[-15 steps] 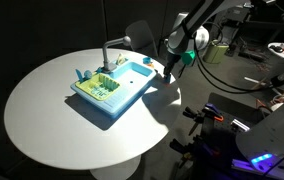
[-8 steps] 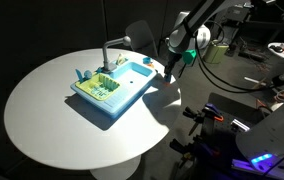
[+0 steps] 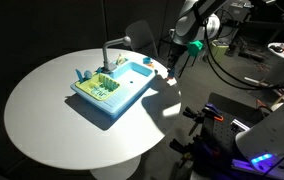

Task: Move the cups to the left

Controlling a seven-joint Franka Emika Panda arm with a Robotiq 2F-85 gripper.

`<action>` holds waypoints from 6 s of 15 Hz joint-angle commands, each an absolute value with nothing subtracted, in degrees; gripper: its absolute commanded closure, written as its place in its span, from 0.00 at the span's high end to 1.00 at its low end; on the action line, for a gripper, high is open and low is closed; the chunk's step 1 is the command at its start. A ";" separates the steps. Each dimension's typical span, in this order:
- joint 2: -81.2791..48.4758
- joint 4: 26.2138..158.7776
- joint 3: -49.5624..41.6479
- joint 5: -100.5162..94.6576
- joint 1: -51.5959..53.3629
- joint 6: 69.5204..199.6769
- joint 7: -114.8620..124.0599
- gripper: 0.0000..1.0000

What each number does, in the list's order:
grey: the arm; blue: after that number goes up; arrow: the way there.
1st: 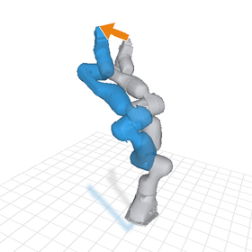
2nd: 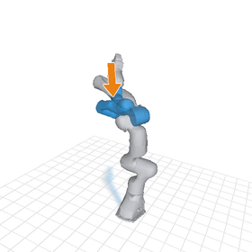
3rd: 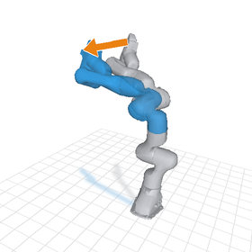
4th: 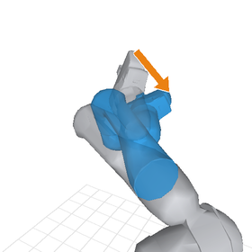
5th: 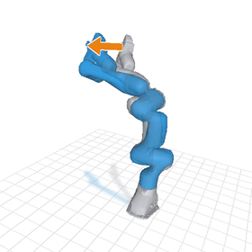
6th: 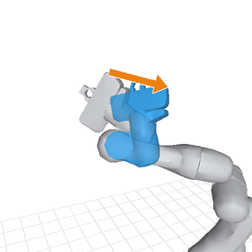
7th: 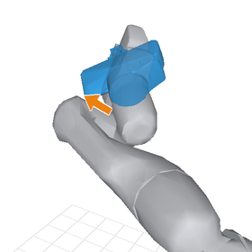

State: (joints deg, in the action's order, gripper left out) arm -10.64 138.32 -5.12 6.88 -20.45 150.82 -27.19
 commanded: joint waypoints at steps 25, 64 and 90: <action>25.52 139.57 -5.55 -6.78 -7.67 119.77 -11.08 0.14; -6.93 154.06 4.75 3.83 5.51 164.00 -19.99 0.14; 4.27 156.82 5.26 -6.95 6.61 154.04 -3.88 1.00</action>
State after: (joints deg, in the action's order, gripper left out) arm -2.84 154.90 4.92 -5.17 6.28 158.93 -8.41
